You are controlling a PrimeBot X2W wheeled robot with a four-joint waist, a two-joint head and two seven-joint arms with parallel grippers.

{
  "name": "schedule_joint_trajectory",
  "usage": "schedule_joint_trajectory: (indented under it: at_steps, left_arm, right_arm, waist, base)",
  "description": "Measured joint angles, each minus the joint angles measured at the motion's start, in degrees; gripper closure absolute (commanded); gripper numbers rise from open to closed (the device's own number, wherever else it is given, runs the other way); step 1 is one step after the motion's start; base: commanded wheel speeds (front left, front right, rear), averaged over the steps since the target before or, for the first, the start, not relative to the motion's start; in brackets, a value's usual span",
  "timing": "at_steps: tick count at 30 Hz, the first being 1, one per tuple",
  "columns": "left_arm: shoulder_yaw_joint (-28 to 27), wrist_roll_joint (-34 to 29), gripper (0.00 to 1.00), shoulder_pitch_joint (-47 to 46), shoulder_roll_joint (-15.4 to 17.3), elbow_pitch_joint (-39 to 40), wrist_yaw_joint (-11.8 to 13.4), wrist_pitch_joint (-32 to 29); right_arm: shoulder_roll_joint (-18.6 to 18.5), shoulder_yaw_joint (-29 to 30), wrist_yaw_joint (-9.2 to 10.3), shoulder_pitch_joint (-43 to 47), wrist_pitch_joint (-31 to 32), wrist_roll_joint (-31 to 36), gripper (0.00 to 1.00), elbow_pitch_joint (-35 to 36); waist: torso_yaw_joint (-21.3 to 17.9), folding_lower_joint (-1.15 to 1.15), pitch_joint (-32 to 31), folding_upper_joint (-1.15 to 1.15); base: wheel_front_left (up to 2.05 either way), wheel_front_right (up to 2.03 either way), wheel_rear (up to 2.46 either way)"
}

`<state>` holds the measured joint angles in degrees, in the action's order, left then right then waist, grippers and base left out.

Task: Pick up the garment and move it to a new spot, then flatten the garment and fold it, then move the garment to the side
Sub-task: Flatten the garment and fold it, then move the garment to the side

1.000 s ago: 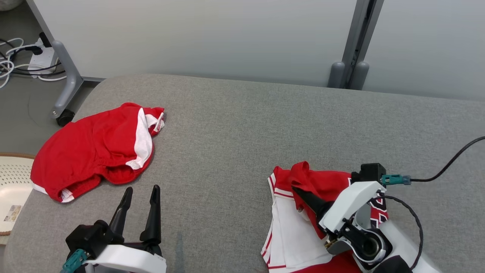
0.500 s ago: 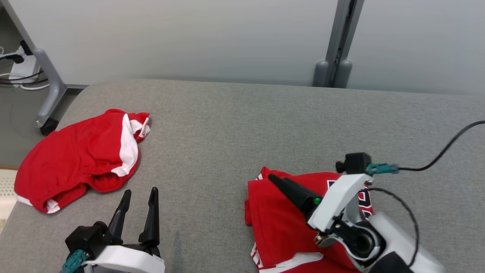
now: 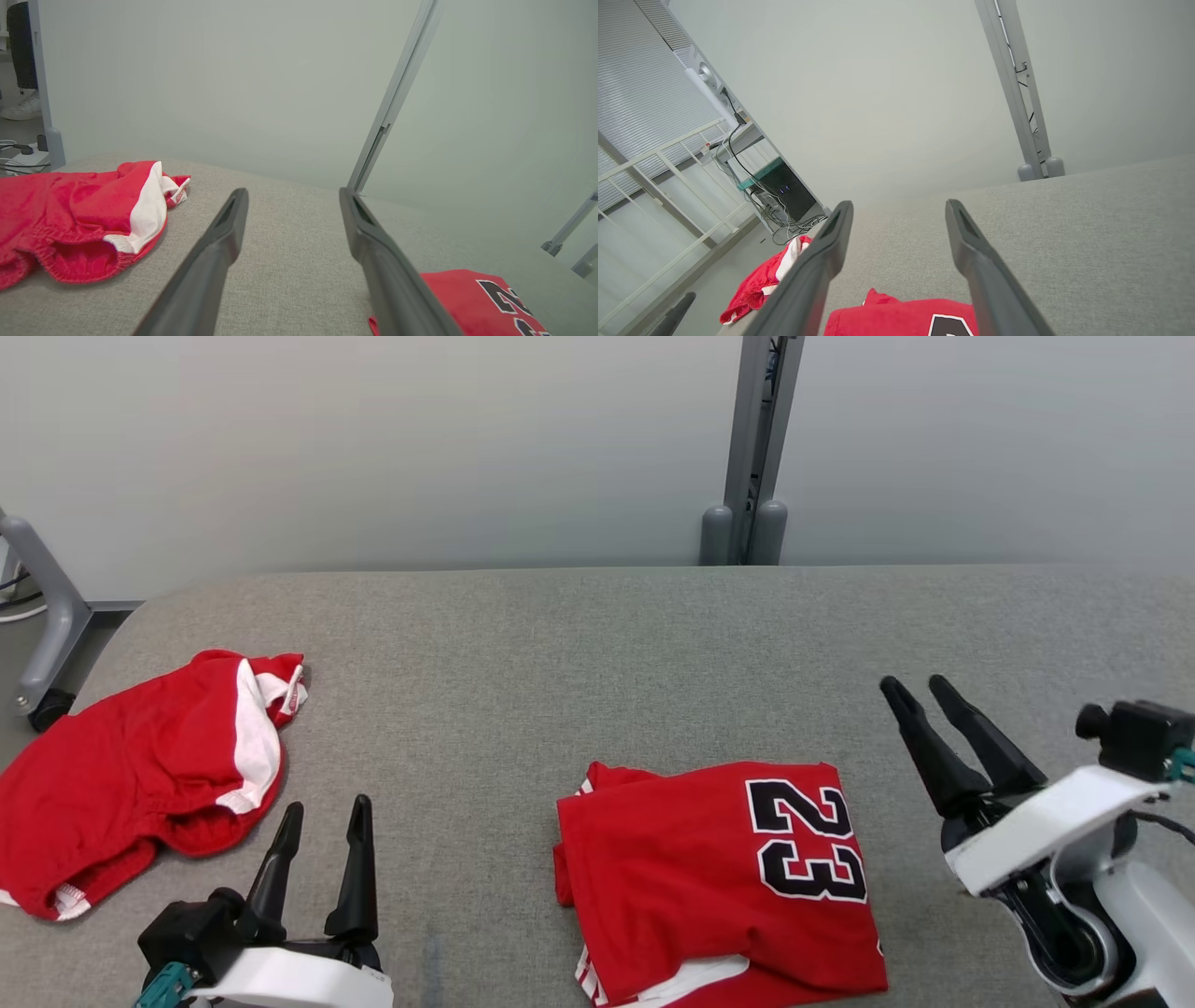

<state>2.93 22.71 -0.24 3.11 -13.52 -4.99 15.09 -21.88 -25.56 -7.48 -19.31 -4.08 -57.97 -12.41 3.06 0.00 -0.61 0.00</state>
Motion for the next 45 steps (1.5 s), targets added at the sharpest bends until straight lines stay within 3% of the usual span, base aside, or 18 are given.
schedule_joint_trajectory:
  at_steps: [6, 13, 17, 24, 29, 35, 45]
  left_arm:
    - [-0.6, -0.6, 0.00, 0.1, -0.1, 0.8, 0.2, 0.0]
    - [-0.8, -1.1, 0.00, 0.2, -0.2, 0.5, 0.5, 0.0]
    - [-0.9, -1.3, 0.00, 0.2, -0.2, 0.6, 0.5, 0.0]
    - [-1.4, -1.6, 0.00, 1.0, -0.3, 0.9, 0.5, 0.0]
    - [-1.8, -2.8, 0.00, 1.2, -0.3, 2.0, 0.5, 0.0]
    - [-2.2, -3.0, 0.00, 1.6, -0.3, 1.8, 0.5, 0.0]
    - [-1.9, -3.1, 0.00, 1.6, -0.3, 1.7, 0.5, 0.0]
  right_arm:
    - [1.2, 6.0, 0.00, 5.2, -6.5, 8.2, 0.00, -2.6]
    - [6.3, 9.8, 0.00, 8.4, -8.5, 13.2, 0.00, -8.8]
    - [7.4, 12.7, 0.00, 8.4, -9.8, 17.4, 0.00, -9.8]
    - [8.1, 19.5, 0.00, 10.5, -10.7, 29.9, 0.00, -7.8]
    - [12.6, 26.4, -0.01, 13.3, -10.9, 38.9, 0.00, -1.2]
    - [15.7, 28.6, -0.01, 16.7, -10.9, 44.1, 0.00, 2.1]
    - [17.0, 28.3, -0.01, 17.5, -10.9, 45.4, 0.00, 2.2]
  waist:
    - [-0.6, 0.00, 0.1, 0.00]
    - [-0.3, 0.00, 0.0, 0.00]
    - [0.1, 0.00, -0.1, 0.00]
    - [0.4, 0.00, -0.5, 0.00]
    - [0.5, 0.00, -0.4, 0.00]
    - [0.1, 0.00, -0.2, 0.00]
    - [-0.5, 0.00, -0.1, 0.00]
  base:
    - [0.00, 0.00, 0.00]
    - [0.00, 0.00, 0.00]
    - [0.00, 0.00, 0.00]
    - [0.00, 0.00, 0.00]
    - [0.00, 0.00, 0.00]
    - [0.00, 0.00, 0.00]
    - [0.00, 0.00, 0.00]
